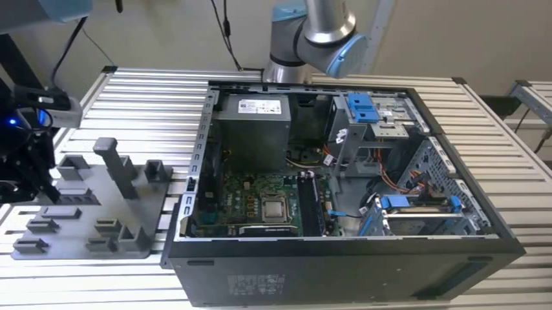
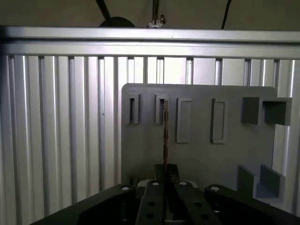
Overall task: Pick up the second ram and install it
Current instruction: 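Pick up the second ram and move it above second insertion slot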
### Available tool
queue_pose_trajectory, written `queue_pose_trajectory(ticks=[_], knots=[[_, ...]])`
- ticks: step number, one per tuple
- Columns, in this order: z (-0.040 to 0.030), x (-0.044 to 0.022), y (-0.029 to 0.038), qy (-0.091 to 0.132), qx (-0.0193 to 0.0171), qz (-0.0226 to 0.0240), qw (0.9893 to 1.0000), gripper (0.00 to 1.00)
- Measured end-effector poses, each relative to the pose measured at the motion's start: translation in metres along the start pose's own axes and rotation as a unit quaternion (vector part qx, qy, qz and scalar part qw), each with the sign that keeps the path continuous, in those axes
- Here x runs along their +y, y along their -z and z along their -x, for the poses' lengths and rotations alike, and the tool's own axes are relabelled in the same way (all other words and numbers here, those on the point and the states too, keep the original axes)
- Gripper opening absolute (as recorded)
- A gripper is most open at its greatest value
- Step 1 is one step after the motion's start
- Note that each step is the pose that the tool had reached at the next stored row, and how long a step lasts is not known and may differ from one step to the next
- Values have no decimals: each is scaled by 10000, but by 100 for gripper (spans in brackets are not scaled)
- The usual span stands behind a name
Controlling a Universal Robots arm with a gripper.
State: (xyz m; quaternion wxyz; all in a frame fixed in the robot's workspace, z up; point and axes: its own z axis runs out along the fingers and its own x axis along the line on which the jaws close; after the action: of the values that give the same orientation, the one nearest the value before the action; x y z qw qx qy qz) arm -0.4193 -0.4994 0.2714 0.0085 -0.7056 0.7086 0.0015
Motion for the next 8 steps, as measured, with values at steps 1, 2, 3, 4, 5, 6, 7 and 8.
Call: queue_pose_trajectory(ticks=[1,2,3,4,5,6,7,8], knots=[[1,1,9,-1,0,0,10000,14],[1,1,18,-1,0,0,10000,14],[1,1,29,-1,0,0,10000,14],[1,1,39,-1,0,0,10000,14],[1,1,49,-1,0,1,10000,14],[2,0,59,-1,0,0,10000,14],[2,0,68,-1,0,0,10000,14],[2,0,76,-1,0,0,10000,14]])
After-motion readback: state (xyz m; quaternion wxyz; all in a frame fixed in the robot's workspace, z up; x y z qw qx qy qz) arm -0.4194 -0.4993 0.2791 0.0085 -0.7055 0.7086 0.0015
